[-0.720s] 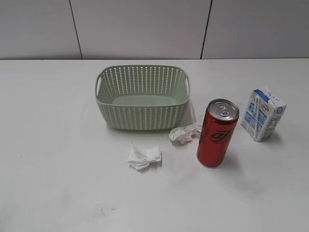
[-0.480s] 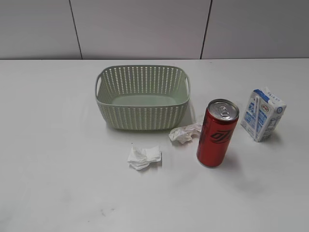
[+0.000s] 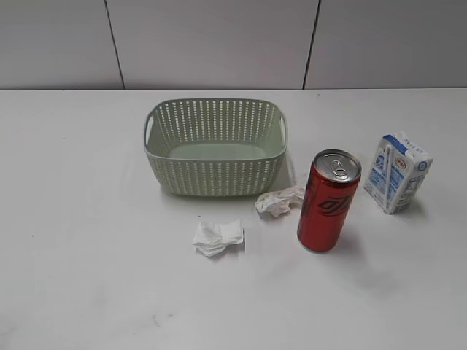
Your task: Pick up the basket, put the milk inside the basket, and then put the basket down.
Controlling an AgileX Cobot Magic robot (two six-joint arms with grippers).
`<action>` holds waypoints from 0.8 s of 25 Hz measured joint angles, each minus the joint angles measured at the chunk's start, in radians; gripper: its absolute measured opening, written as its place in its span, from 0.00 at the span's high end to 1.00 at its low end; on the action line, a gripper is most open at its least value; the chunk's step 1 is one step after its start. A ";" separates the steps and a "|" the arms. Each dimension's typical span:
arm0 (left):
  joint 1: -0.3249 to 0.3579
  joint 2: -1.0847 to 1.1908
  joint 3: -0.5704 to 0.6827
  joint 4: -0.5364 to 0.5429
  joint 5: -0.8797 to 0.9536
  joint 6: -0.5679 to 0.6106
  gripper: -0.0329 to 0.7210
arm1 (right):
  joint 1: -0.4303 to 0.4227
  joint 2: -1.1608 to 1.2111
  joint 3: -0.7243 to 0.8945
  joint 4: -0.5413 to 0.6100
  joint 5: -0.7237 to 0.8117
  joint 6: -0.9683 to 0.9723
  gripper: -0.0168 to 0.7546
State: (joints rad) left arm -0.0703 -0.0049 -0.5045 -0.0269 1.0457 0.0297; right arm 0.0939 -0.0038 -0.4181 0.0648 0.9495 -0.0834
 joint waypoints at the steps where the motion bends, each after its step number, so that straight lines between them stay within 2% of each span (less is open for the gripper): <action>1: 0.000 0.000 0.000 0.000 0.000 0.000 0.18 | 0.000 0.000 0.000 0.000 0.000 0.000 0.33; 10: 0.000 0.000 -0.013 0.000 -0.025 0.000 0.18 | 0.000 0.000 0.000 0.000 0.000 0.000 0.33; 20: 0.000 0.185 -0.062 -0.038 -0.266 0.000 0.18 | 0.000 0.000 0.000 0.000 -0.001 0.000 0.33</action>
State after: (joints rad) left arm -0.0703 0.1799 -0.5668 -0.0645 0.7801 0.0297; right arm 0.0939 -0.0038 -0.4181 0.0648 0.9485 -0.0831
